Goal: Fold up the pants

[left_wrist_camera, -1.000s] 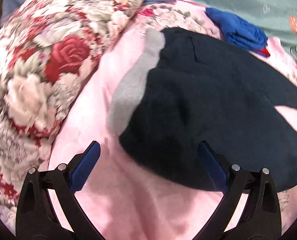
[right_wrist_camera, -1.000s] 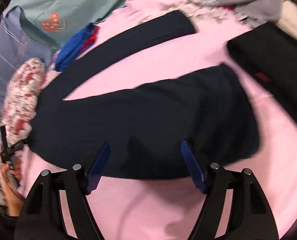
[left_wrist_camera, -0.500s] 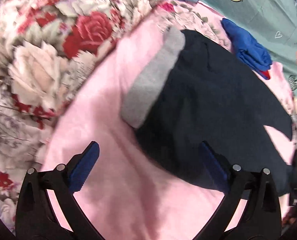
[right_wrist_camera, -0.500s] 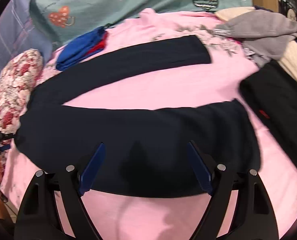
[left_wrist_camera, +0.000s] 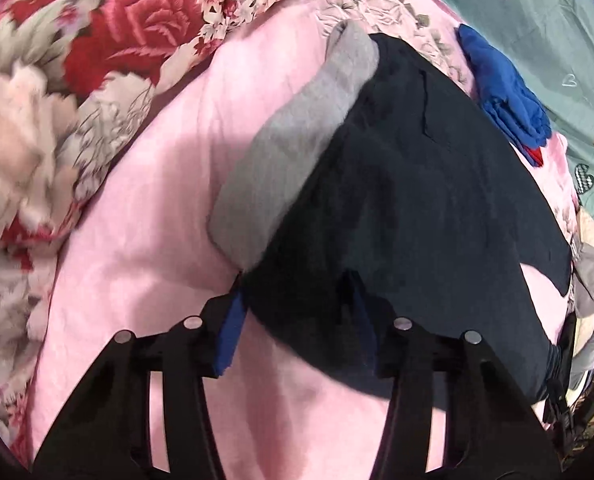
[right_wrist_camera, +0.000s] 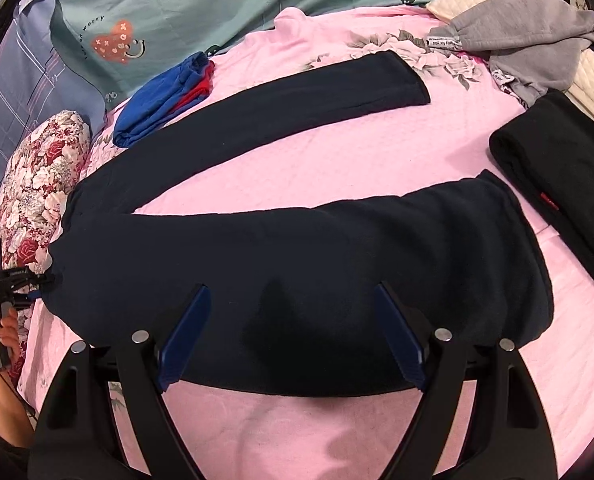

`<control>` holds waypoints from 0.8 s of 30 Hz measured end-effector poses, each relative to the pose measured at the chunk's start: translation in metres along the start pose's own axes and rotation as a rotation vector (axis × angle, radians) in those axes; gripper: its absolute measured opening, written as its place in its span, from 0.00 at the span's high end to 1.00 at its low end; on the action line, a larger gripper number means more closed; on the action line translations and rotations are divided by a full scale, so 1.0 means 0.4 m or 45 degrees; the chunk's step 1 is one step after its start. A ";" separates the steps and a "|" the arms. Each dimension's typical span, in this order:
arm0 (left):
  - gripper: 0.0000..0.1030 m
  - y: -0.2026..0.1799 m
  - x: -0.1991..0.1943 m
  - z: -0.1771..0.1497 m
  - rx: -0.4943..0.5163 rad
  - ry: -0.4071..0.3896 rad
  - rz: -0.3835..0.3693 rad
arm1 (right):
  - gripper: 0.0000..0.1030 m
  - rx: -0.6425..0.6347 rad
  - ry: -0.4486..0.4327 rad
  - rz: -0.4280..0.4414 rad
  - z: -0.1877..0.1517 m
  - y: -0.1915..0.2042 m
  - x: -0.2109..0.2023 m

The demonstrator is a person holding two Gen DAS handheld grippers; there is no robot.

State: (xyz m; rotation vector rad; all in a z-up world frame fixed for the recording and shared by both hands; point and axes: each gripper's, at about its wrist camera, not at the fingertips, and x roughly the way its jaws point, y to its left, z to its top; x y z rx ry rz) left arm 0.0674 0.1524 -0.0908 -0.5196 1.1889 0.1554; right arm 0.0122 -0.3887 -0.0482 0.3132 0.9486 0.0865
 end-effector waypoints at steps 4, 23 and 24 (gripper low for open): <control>0.83 -0.015 -0.001 0.019 -0.011 -0.040 -0.011 | 0.19 -0.009 0.014 -0.042 -0.005 -0.003 0.010; 0.22 0.004 -0.100 -0.044 0.153 -0.263 0.332 | 0.19 0.021 0.094 -0.025 0.009 -0.038 0.022; 0.22 -0.005 -0.115 -0.043 0.180 -0.298 0.337 | 0.19 0.004 0.102 0.028 0.007 -0.020 0.033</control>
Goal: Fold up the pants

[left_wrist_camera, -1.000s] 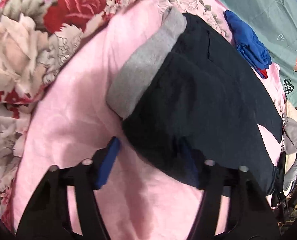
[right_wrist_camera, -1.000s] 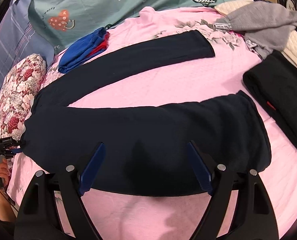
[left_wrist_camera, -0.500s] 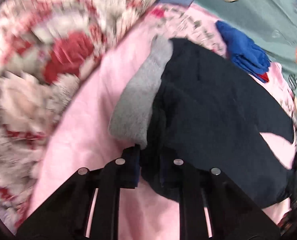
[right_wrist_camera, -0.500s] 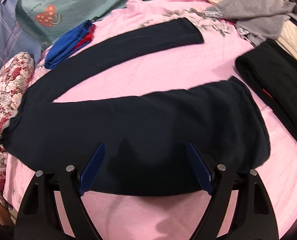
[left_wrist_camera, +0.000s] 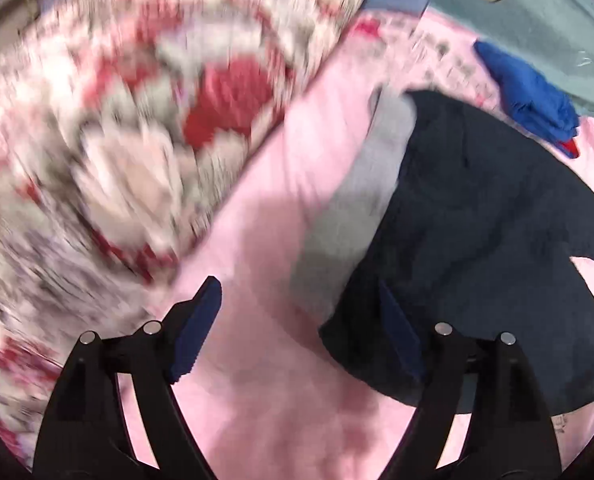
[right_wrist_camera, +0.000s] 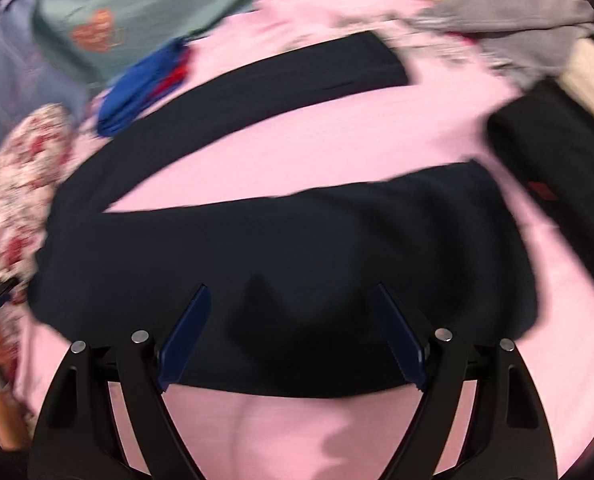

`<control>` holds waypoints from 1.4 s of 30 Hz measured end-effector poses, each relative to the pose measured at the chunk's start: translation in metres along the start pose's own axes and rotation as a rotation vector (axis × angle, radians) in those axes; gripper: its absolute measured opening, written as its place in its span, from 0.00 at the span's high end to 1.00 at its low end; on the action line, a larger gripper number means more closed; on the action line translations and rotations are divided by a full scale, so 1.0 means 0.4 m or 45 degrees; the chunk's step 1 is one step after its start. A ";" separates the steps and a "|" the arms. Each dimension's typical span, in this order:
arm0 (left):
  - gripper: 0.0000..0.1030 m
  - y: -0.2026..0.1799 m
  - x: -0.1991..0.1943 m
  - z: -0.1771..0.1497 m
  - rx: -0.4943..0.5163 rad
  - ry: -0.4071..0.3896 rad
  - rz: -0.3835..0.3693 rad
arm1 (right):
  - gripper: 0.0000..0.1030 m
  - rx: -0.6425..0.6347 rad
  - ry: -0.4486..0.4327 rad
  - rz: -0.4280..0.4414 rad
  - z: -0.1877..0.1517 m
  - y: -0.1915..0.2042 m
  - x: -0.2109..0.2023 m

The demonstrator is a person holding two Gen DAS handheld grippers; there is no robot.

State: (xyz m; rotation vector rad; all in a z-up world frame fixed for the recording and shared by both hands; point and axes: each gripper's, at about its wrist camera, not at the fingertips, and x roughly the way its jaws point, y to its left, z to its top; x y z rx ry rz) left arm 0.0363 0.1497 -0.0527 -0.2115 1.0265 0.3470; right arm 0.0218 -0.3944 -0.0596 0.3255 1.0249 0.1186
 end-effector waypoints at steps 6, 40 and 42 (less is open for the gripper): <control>0.16 -0.101 0.027 0.028 0.215 -0.042 -0.015 | 0.08 -0.299 0.002 -0.431 0.010 0.045 0.063; 0.63 -0.255 0.247 0.341 0.253 -0.122 -0.057 | 0.90 -0.796 0.119 0.128 0.589 0.389 0.502; 0.64 -0.261 0.249 0.342 0.266 -0.127 -0.044 | 0.94 -0.770 0.092 0.113 0.585 0.396 0.482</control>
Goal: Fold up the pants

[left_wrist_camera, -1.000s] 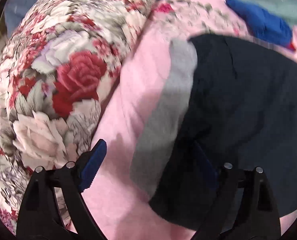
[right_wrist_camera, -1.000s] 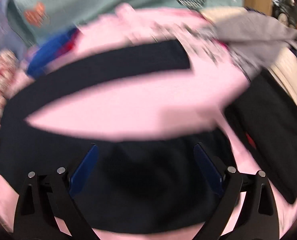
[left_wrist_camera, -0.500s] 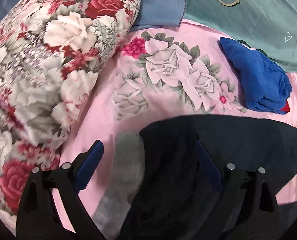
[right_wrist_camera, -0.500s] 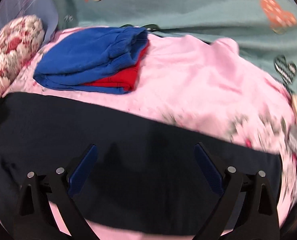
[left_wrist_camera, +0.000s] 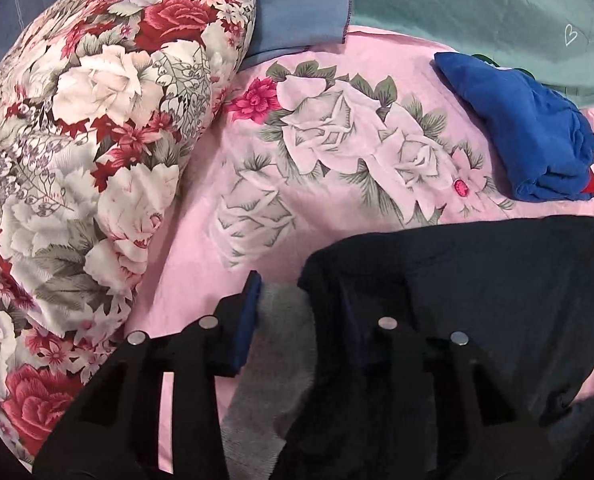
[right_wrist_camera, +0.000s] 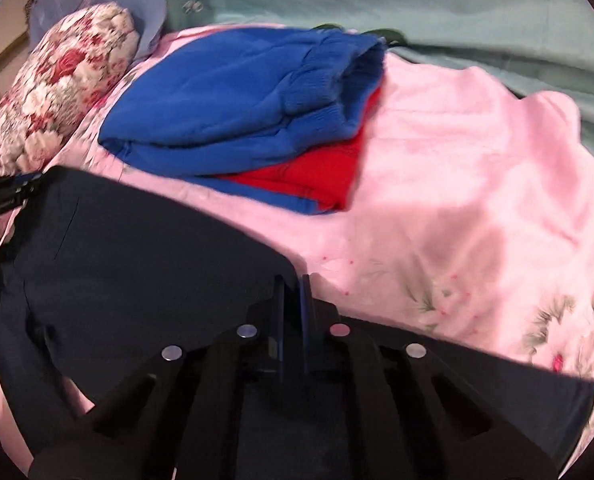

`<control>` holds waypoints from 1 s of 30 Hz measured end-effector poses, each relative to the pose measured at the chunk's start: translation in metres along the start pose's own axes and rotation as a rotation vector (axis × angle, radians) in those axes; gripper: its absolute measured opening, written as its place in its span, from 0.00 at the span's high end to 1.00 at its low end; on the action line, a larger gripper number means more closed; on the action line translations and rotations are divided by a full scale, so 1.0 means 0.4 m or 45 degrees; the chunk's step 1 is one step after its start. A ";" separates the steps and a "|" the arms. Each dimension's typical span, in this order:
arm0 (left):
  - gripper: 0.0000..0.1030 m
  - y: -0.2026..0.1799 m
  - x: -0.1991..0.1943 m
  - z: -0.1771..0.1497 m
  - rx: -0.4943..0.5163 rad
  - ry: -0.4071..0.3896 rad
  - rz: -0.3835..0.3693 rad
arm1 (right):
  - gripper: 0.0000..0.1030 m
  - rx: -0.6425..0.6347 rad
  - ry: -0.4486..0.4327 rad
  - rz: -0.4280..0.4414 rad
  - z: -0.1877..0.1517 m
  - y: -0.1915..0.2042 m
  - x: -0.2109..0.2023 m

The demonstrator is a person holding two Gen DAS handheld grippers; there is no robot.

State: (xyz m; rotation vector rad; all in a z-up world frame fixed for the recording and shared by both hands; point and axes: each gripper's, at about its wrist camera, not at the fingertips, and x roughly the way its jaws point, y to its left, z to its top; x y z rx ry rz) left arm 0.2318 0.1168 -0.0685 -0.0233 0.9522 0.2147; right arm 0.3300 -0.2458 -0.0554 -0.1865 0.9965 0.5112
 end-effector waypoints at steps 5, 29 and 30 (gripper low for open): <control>0.79 0.018 -0.046 0.012 -0.059 -0.012 -0.058 | 0.94 0.063 -0.190 0.067 -0.050 0.050 -0.192; 0.30 0.047 -0.076 -0.031 -0.168 0.061 -0.098 | 0.94 0.252 -0.216 0.197 -0.414 0.139 -0.346; 0.30 0.037 -0.055 -0.024 -0.163 0.080 -0.088 | 0.94 0.250 -0.209 0.197 -0.411 0.135 -0.342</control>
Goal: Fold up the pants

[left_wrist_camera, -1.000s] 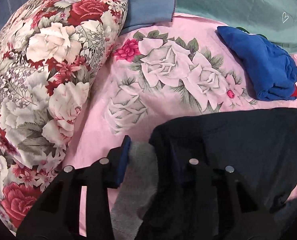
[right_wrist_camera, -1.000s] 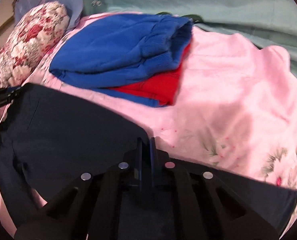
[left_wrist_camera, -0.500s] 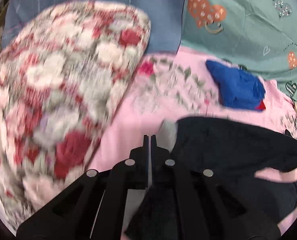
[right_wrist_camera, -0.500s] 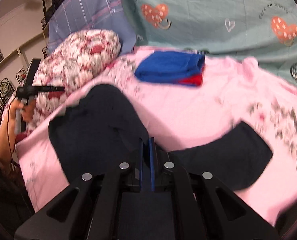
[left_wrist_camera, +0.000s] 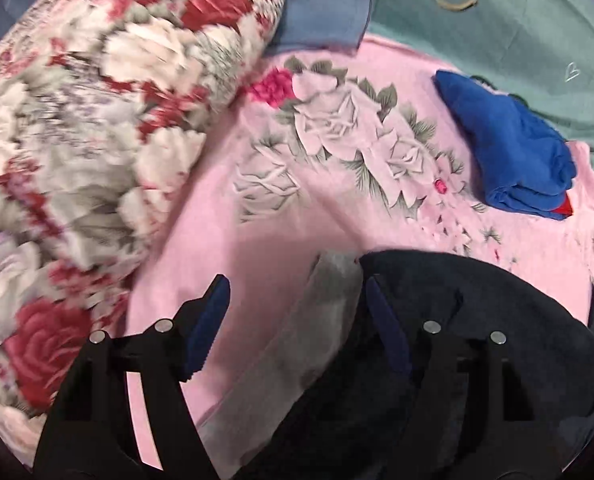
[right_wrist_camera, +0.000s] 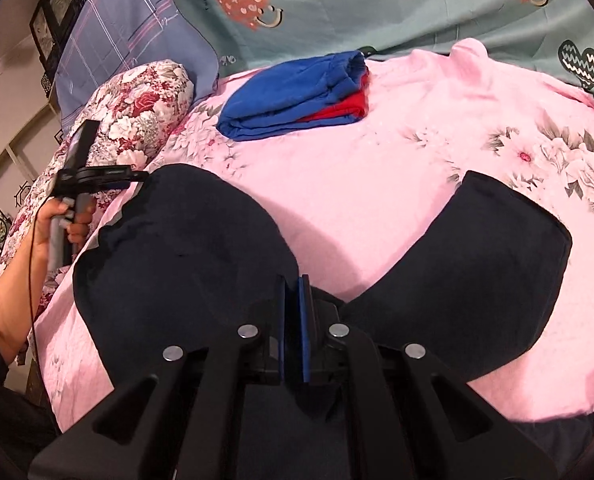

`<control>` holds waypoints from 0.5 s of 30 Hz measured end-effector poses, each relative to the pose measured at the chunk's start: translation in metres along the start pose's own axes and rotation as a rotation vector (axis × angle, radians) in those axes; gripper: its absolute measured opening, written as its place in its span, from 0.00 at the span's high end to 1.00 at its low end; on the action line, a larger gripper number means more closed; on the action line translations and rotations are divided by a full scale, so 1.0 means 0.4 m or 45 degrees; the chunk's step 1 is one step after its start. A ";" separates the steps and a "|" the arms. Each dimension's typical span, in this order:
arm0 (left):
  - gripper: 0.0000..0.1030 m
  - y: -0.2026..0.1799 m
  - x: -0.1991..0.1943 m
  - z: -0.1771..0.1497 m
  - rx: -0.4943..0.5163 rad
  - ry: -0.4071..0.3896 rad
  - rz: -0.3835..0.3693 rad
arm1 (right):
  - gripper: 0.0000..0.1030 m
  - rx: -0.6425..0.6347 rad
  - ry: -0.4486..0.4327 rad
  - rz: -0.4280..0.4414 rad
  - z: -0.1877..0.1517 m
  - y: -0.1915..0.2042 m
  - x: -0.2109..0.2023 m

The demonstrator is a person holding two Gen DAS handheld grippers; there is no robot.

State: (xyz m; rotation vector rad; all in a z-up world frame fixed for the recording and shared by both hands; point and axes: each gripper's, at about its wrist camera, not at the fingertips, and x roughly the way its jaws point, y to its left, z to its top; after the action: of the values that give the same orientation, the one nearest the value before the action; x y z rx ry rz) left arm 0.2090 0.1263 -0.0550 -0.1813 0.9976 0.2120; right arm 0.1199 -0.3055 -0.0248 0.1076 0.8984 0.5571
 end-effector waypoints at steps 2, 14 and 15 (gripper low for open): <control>0.30 -0.018 0.043 0.018 0.019 0.027 0.028 | 0.94 0.013 0.015 -0.001 0.008 -0.014 0.009; 0.93 -0.021 -0.067 0.048 -0.015 -0.045 -0.084 | 0.94 -0.015 -0.060 0.044 0.070 0.018 -0.074; 0.94 -0.016 -0.100 0.046 -0.019 -0.063 -0.109 | 0.95 -0.041 -0.068 0.051 0.065 0.037 -0.101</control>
State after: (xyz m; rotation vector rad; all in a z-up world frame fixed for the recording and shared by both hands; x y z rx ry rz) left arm 0.2044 0.1208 -0.0110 -0.2307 0.9373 0.1449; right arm 0.1137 -0.3097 0.0249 0.1110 0.8364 0.6029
